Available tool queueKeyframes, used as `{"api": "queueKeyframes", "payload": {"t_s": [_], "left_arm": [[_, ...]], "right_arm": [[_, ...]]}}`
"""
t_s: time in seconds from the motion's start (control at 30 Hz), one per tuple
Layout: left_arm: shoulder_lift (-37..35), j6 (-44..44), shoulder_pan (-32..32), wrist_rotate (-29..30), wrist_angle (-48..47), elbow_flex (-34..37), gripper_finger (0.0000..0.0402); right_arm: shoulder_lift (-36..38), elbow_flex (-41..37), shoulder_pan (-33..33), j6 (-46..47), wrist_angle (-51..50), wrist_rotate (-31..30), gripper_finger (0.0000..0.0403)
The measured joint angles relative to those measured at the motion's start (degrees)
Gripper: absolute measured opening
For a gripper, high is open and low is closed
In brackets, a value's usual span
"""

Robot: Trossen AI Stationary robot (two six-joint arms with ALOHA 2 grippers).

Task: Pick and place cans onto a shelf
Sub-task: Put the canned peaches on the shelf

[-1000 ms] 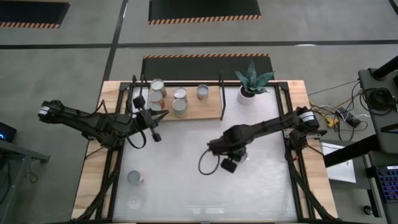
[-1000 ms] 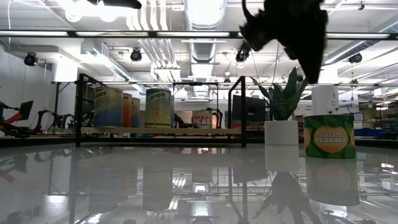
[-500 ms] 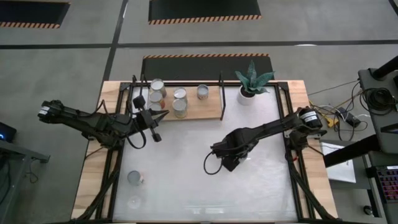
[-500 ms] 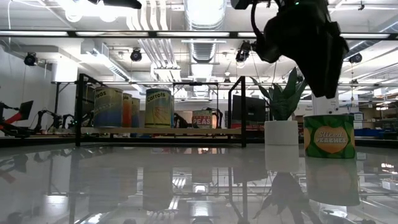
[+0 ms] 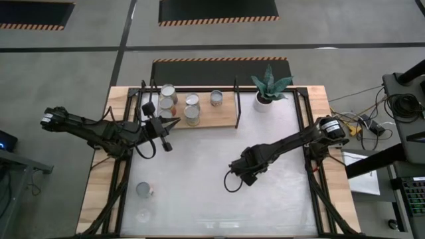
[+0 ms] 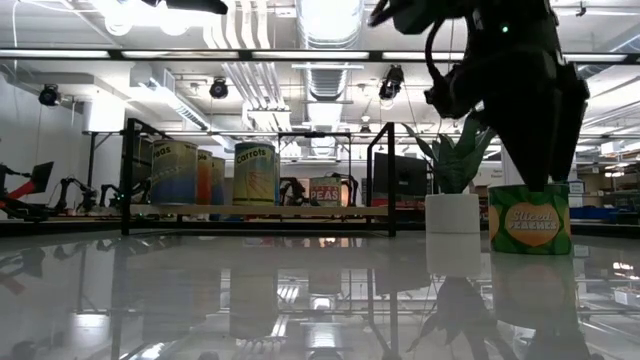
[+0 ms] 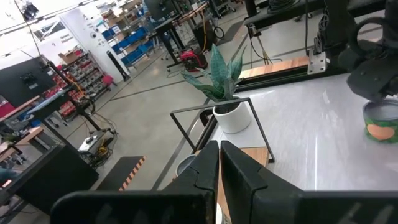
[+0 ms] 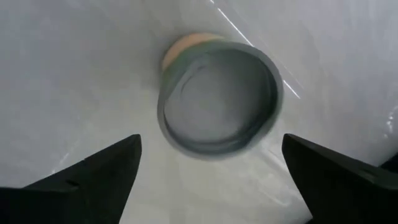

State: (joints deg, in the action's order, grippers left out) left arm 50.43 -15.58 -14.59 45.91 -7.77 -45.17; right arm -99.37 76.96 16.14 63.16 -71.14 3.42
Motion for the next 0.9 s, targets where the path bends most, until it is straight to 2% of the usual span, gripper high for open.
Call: {"api": "queueKeyframes", "payload": {"t_s": [0.3,0.67,0.9], "left_arm": [[0.00,-0.28,0.01,0.00,0.02,0.00,0.0000],[0.00,-0.28,0.01,0.00,0.05,0.00,0.0000],[0.00,-0.26,0.00,0.00,0.08,0.00,0.0000]], "right_arm": [[0.00,-5.37,-0.02,-0.64,8.85,-3.18,0.0375],[0.00,-5.68,-0.02,0.04,8.83,-4.63,0.0294],[0.00,-2.11,-0.29,-1.46,7.64,-4.28,0.0297]]}}
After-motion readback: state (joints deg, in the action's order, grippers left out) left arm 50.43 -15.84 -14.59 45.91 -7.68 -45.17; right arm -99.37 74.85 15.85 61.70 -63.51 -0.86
